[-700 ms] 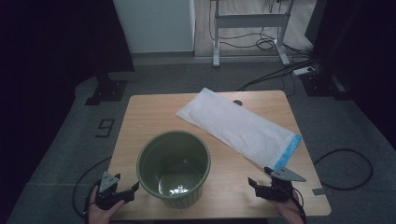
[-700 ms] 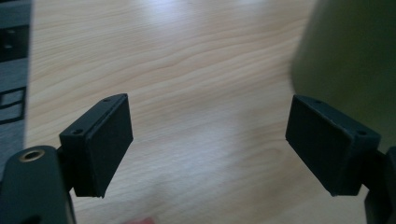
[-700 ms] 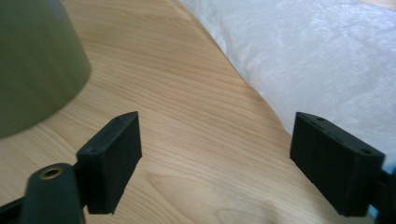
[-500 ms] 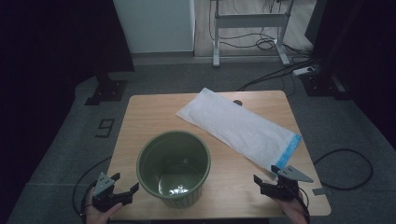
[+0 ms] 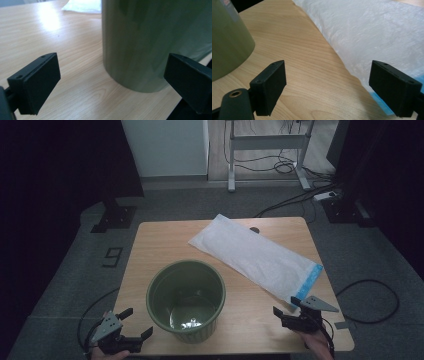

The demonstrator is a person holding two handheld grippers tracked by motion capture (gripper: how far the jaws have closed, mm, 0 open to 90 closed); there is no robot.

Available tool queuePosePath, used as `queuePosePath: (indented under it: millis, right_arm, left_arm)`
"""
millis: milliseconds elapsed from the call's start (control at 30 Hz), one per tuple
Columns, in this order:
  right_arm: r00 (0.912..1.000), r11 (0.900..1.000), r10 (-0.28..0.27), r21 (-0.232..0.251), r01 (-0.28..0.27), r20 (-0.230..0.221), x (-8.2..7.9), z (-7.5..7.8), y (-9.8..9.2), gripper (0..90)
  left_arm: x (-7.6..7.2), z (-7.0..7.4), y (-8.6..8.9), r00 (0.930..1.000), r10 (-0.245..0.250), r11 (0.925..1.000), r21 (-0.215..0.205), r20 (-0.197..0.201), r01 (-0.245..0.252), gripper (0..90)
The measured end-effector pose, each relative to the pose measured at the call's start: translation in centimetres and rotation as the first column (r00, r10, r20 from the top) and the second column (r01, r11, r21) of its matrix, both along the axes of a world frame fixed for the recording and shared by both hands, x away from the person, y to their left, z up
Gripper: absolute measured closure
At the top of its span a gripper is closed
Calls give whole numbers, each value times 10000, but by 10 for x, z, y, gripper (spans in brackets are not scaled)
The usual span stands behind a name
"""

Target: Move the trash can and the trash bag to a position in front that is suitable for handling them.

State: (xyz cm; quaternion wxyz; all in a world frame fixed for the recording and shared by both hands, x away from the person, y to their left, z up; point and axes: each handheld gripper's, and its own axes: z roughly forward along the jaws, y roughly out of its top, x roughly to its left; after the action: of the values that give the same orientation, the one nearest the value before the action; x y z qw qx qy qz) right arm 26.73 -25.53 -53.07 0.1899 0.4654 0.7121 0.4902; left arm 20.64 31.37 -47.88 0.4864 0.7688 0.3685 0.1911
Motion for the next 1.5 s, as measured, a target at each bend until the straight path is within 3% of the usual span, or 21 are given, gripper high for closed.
queuePosePath:
  millis: [67,167,267,333,500,567,667,967,1167,1500]
  right_arm:
    - [10000,10000,38,-37,-38,-18,0,0,1,140]
    - [10000,9999,54,-141,-55,-78,-1,-1,2,141]
    - [9999,9999,-63,-90,62,-118,-2,-1,0,142]
    - [9998,9999,-139,-66,138,-124,-2,-1,0,144]
    - [9999,9998,-94,-148,92,-83,-3,-2,1,147]
    - [10000,9998,-36,-192,35,-66,-4,-1,1,147]
    - [10000,10000,2,-88,-2,54,-8,0,-2,152]
    - [10000,10000,-31,-77,32,39,-10,1,-6,154]
    - [9996,9995,-283,106,283,65,-12,2,-10,156]
    - [9997,9997,-242,38,242,76,-13,1,-11,156]
  left_arm:
    - [0,1,-1,9998,-177,9998,-69,5,177,4]
    - [1,5,-13,9947,-1028,9947,45,32,1028,2]
    - [0,7,-22,9926,-1212,9924,239,96,1210,13]
    - [0,10,-32,9846,-1730,9847,261,267,1723,8]
    - [2,11,-49,9757,-2153,9758,470,398,2134,4]
    - [5,10,-56,9782,-2025,9769,786,450,1986,15]
    - [10,6,-66,9775,-2079,9751,859,357,2043,43]
    - [26,0,-87,9740,-2266,9736,305,73,2263,44]
    - [39,-1,-102,9726,-2324,9724,225,32,2322,49]
    - [57,3,-128,9691,-2466,9690,145,-101,2468,55]
